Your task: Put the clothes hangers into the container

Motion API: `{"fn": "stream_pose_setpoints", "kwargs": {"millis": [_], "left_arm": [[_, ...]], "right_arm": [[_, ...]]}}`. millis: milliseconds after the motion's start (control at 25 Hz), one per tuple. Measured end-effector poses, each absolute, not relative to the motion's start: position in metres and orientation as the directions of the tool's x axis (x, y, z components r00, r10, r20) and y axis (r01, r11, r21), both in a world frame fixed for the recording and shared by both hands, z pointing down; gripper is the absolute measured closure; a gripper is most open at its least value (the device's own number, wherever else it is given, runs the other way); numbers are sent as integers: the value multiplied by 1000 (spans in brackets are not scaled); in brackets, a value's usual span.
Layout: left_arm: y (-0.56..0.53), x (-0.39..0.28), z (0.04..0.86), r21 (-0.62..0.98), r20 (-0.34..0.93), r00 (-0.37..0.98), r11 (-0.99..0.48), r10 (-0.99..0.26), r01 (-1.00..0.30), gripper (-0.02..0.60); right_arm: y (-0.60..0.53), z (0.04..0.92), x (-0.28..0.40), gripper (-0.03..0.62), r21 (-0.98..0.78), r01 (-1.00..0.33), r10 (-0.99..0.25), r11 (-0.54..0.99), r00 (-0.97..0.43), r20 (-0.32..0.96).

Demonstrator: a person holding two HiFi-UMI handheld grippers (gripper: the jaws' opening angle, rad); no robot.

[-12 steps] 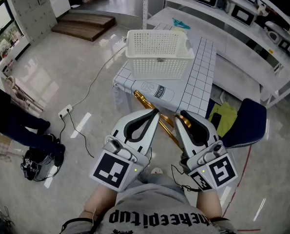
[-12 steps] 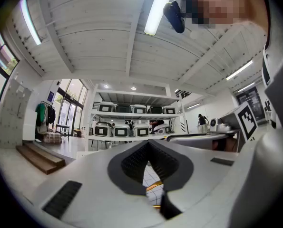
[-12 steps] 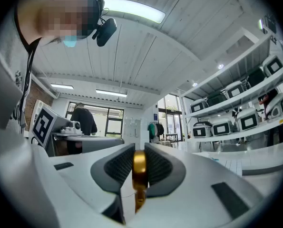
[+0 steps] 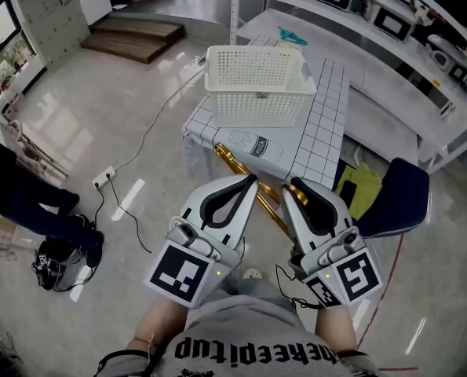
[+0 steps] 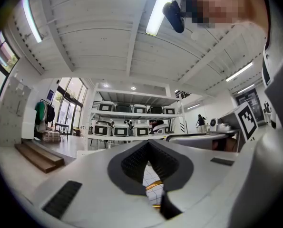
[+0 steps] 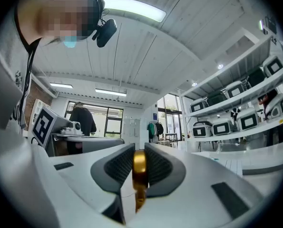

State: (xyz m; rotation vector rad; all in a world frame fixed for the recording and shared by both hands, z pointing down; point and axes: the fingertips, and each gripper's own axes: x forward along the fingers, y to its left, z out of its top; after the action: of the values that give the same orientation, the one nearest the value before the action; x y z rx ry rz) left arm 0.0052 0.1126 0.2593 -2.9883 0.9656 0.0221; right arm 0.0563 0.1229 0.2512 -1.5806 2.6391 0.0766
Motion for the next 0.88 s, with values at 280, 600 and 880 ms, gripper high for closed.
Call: {"fn": "stream_pose_setpoints", "kwargs": {"millis": [280,600,880], "left_arm": [[108,6,259,1,-18,806,-806,-591,-592,566],[104,16,255,-4,-36,787,-788,-615,-616,566],[108,36,257,-14,-41,766,-766,-641,-642,566]], "right_arm": [[118,253,60,516,12,-886,-883,464,-463,-78],[109,252,81,513,-46,-889,-889,456,-452,-76],[110,259,103,514,-49,-874,-875,483,-479,-64]]}}
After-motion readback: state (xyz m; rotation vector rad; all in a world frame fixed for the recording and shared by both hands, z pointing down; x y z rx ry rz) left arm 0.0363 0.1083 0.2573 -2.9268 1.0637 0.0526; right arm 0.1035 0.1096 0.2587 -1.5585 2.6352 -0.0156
